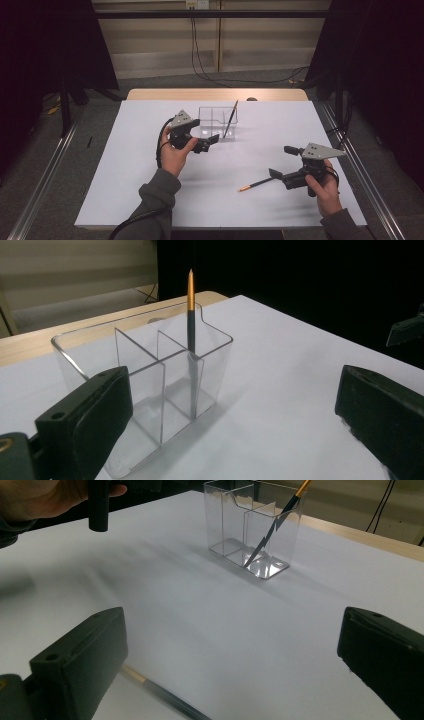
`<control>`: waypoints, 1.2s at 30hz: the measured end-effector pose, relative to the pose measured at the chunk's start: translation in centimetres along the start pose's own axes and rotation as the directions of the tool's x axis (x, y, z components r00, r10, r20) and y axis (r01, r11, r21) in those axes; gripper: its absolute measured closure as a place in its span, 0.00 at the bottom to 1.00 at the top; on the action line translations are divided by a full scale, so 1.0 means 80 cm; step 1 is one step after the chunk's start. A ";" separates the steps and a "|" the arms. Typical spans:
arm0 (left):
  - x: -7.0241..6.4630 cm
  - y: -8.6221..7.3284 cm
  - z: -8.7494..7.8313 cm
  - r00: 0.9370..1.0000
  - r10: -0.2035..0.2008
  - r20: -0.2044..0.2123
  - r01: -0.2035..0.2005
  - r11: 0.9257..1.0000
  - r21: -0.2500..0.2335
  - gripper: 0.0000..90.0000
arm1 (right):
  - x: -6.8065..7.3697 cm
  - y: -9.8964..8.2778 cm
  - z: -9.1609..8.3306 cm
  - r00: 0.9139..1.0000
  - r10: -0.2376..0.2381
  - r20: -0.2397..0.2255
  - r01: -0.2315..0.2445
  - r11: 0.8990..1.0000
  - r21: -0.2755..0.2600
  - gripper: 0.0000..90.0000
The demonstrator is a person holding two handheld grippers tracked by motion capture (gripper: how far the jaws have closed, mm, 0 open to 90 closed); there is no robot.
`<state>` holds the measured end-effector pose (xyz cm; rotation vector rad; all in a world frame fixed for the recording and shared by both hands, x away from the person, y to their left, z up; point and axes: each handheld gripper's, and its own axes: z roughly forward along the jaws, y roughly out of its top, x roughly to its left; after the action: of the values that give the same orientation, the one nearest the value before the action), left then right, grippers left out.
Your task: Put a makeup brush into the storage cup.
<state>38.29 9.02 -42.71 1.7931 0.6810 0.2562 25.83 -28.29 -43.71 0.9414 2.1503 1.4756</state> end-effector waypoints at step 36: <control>0.008 -0.025 -0.037 0.999 0.000 -0.037 0.000 1.000 0.014 0.03 | 0.000 -0.001 0.002 1.000 -0.004 -0.008 0.004 1.000 0.009 0.00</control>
<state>36.72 12.11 -43.74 1.8055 0.7104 0.2859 25.87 -28.21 -43.86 0.9358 2.1649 1.4719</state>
